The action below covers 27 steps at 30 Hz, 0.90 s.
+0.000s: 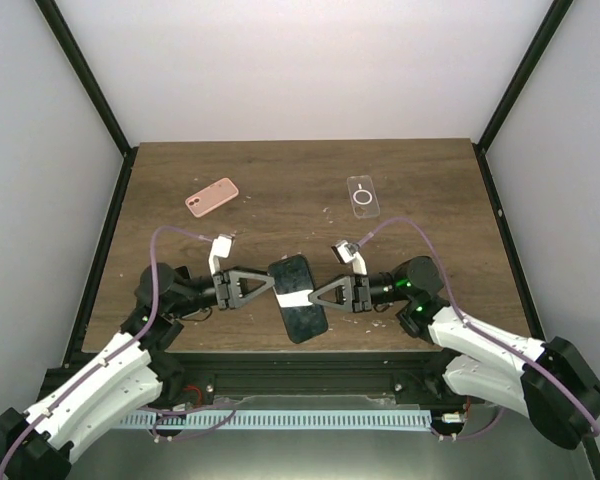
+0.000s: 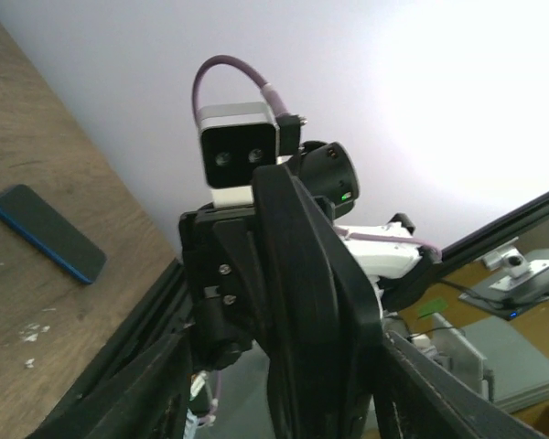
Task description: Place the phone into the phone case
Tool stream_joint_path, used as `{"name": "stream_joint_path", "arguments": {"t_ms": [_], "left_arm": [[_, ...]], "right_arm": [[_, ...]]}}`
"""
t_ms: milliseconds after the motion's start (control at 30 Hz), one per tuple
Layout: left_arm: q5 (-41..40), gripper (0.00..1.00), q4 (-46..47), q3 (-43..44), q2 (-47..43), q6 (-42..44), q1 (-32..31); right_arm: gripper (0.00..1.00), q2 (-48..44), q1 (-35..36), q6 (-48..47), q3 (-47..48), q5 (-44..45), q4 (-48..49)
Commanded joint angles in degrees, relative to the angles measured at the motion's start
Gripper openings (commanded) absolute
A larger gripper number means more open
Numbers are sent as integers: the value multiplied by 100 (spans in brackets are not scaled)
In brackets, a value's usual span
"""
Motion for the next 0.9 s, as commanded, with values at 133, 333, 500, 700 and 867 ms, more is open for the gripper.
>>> {"name": "stream_joint_path", "arguments": {"t_ms": [133,333,500,700,867], "left_arm": [[-18,33,919,-192,85,-339,13],[-31,25,865,-186,243,-329,21],[-233,24,83,0,248,44,18],[-410,21,-456,75,134,181,15],[-314,36,-140,7,35,-120,17]], "right_arm": [[6,-30,145,101,283,79,627],[15,72,183,-84,387,75,348],[18,282,194,-155,511,42,195],[14,412,194,-97,506,118,294],[9,510,195,76,446,66,750]]}}
